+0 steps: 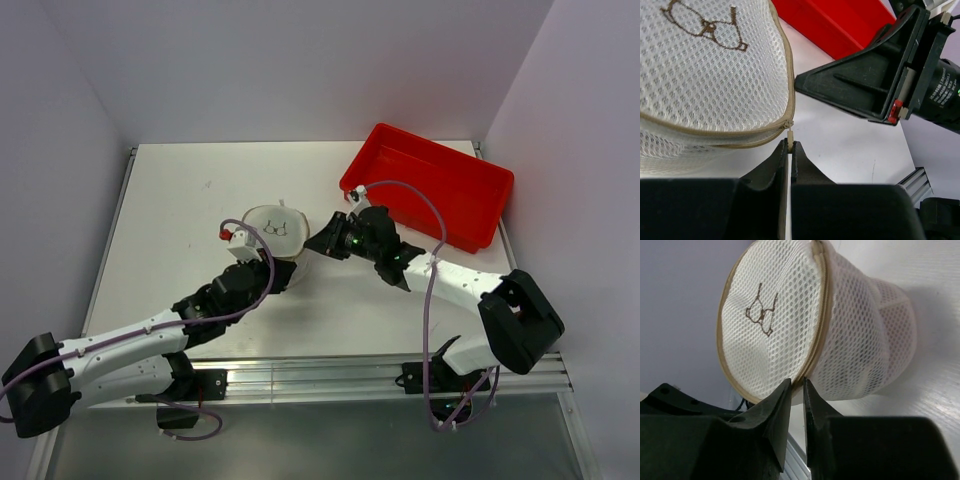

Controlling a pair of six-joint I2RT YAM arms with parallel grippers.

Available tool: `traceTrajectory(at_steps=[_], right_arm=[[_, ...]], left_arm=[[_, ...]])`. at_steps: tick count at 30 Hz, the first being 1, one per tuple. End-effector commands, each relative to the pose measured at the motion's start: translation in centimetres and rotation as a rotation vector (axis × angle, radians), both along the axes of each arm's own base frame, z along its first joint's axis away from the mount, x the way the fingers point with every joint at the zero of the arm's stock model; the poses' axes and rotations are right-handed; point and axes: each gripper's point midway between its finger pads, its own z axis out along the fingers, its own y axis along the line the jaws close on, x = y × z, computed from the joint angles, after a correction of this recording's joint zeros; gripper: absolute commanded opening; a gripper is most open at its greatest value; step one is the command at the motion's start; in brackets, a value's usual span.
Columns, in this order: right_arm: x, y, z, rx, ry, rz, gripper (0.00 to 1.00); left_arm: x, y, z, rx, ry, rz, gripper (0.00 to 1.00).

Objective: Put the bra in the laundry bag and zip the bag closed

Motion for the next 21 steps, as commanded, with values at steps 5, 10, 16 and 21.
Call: traceTrajectory(at_steps=[5, 10, 16, 21], right_arm=[[1.7, 0.5, 1.8, -0.012, -0.052, 0.015, 0.43], [1.0, 1.1, 1.6, 0.023, -0.039, 0.042, 0.46], [1.4, 1.0, 1.4, 0.007, -0.037, 0.035, 0.2], [3.5, 0.4, 1.3, -0.018, -0.05, 0.024, 0.0]], left_arm=[[-0.3, 0.6, 0.4, -0.017, -0.017, 0.012, 0.0], [-0.2, 0.3, 0.6, -0.02, -0.021, 0.007, 0.0], [-0.1, 0.3, 0.8, -0.016, -0.027, 0.008, 0.0], [-0.2, 1.0, 0.4, 0.005, -0.023, 0.02, 0.0]])
